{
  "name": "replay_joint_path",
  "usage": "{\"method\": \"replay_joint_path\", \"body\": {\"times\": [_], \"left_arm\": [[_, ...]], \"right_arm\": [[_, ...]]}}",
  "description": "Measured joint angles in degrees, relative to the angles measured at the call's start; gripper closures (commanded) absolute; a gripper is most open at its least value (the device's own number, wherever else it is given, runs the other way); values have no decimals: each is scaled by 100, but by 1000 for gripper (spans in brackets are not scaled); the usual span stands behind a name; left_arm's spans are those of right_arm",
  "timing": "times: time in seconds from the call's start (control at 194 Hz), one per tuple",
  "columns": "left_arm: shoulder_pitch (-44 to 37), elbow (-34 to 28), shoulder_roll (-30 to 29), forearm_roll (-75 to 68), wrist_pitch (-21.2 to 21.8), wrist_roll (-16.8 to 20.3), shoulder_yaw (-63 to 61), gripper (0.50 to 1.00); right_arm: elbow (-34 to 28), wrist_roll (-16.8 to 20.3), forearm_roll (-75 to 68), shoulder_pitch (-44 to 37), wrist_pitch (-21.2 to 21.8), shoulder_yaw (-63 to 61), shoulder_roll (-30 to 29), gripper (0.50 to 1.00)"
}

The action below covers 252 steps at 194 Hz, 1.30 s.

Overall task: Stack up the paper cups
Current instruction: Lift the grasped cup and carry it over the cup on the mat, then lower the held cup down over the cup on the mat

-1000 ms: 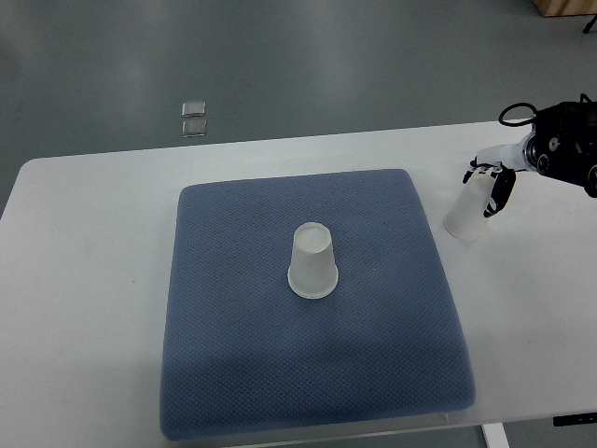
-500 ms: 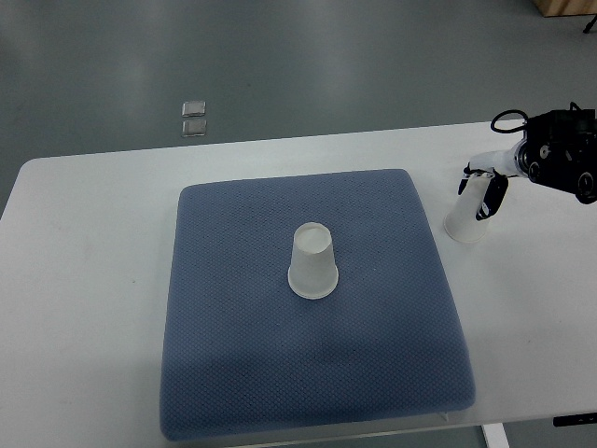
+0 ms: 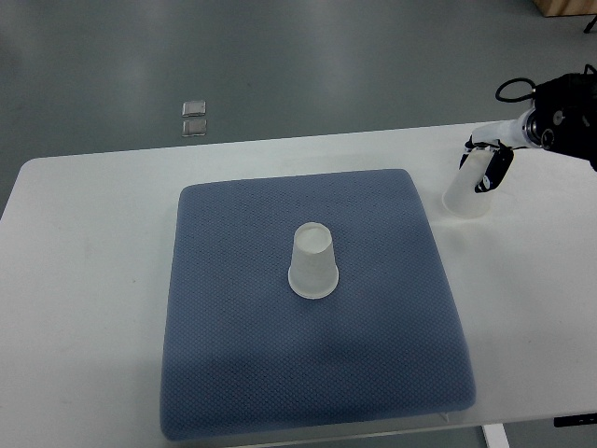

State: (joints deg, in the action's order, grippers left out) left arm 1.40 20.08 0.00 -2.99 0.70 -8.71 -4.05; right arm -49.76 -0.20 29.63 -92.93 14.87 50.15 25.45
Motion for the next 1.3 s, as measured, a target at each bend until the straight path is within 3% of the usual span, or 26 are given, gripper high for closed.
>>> {"method": "replay_joint_path", "body": {"times": [0.356, 0.51, 0.701, 0.897, 1.139, 1.299], "left_arm": [[13, 52, 0, -18, -13, 0, -16, 500], [18, 62, 0, -27, -17, 2, -17, 500], [17, 60, 0, -26, -17, 3, -8, 500], [14, 58, 0, -17, -17, 3, -2, 500], [12, 57, 0, -11, -9, 3, 0, 500], [8, 43, 0, -3, -8, 2, 2, 500]], "right_arm": [[-1681, 39, 128, -3278, 1362, 812, 875, 852], [-2273, 39, 117, -4083, 1488, 1013, 910, 852], [-2553, 45, -19, -4425, 1493, 1017, 760, 852], [-2630, 39, -1076, -4731, 1408, 965, -79, 850], [-2631, 38, -2158, -4687, 986, 672, -1468, 850], [-2632, 37, -2425, -4566, 821, 510, -2008, 848]]}}
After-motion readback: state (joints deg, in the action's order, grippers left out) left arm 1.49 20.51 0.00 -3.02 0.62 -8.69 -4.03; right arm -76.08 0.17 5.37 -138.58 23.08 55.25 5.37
